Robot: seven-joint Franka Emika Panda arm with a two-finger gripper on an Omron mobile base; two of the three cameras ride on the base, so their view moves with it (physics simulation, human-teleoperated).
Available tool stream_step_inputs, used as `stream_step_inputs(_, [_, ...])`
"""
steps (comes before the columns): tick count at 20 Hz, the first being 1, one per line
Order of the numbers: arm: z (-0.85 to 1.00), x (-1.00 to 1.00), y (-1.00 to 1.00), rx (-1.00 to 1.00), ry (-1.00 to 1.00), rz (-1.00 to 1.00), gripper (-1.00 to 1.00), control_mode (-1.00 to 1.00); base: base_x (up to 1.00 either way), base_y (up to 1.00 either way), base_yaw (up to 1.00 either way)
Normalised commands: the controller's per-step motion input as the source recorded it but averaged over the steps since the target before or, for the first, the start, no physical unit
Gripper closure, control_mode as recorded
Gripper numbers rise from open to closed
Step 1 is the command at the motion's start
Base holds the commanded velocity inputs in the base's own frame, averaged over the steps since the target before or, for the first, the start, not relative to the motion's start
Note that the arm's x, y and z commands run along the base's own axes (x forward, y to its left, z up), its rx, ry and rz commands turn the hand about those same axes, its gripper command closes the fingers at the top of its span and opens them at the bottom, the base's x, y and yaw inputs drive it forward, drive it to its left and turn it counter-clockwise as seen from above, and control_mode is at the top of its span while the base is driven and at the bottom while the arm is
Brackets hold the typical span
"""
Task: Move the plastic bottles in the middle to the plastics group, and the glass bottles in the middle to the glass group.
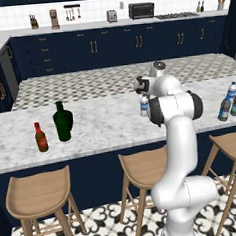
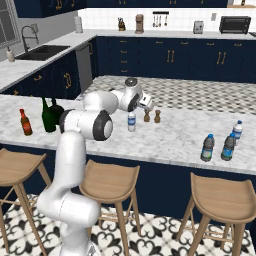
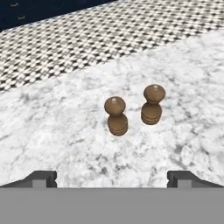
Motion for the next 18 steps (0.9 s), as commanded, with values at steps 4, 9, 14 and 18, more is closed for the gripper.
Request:
stream_step_inputs(4, [-0.25, 0.39, 0.03, 0.0, 0.02, 0.03, -1.0, -1.0, 0.0, 0.0, 0.0])
stream_step_inputs(9, [-0.09, 0.01, 0.24, 0.0, 0.01, 0.03, -1.0, -1.0, 0.0, 0.0, 0.0])
stream_step_inputs(14, [-0.16, -0.05, 0.28, 0.0, 0.0, 0.02, -1.0, -1.0, 0.0, 0.0, 0.0])
stream_step_inputs(18, [-0.44, -0.09, 0.21, -0.01, -0.02, 0.01, -1.0, -1.0, 0.0, 0.0, 0.0])
